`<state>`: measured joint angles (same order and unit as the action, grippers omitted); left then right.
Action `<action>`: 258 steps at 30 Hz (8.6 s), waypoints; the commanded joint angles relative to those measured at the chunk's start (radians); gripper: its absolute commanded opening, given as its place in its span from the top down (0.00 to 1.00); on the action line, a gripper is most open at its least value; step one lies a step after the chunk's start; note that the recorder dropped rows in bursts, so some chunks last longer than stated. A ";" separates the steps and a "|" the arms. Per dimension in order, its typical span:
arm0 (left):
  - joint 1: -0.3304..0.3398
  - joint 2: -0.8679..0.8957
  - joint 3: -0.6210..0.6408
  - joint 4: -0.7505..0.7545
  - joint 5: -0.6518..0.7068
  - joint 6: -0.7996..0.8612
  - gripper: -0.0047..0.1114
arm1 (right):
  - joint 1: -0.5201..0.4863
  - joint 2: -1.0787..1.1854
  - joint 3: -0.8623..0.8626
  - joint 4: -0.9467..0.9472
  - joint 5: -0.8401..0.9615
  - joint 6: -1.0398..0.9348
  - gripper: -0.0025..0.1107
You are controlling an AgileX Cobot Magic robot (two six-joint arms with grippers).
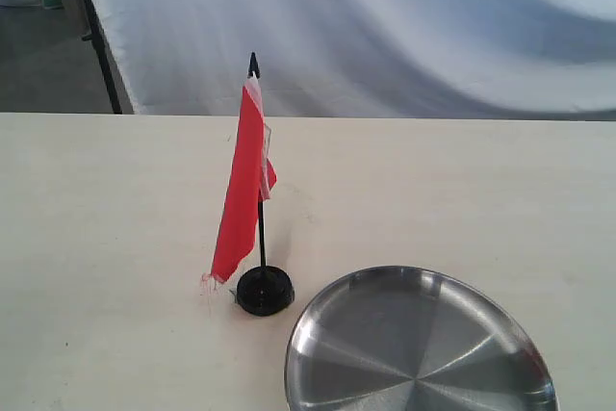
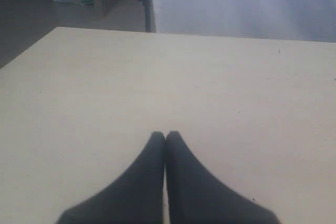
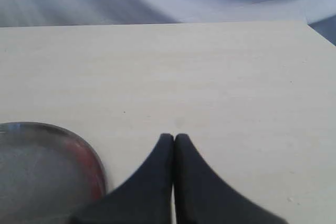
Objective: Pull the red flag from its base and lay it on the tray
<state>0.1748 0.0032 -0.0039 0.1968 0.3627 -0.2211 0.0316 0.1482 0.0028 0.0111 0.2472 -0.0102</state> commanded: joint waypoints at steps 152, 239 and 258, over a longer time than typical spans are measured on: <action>-0.737 1.587 -0.864 1.548 -0.233 -1.451 0.35 | -0.003 -0.004 -0.003 -0.005 0.005 -0.003 0.98; -0.737 1.750 -0.946 1.548 -0.194 -1.423 0.96 | -0.003 -0.004 -0.003 -0.005 0.005 -0.003 0.98; -0.737 1.443 -0.947 1.258 -0.777 -1.403 0.96 | -0.003 -0.004 -0.003 -0.005 0.005 -0.003 0.98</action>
<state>-0.5640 1.4339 -0.9487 1.5514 -0.3088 -1.6434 0.0316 0.1482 0.0028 0.0111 0.2472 -0.0102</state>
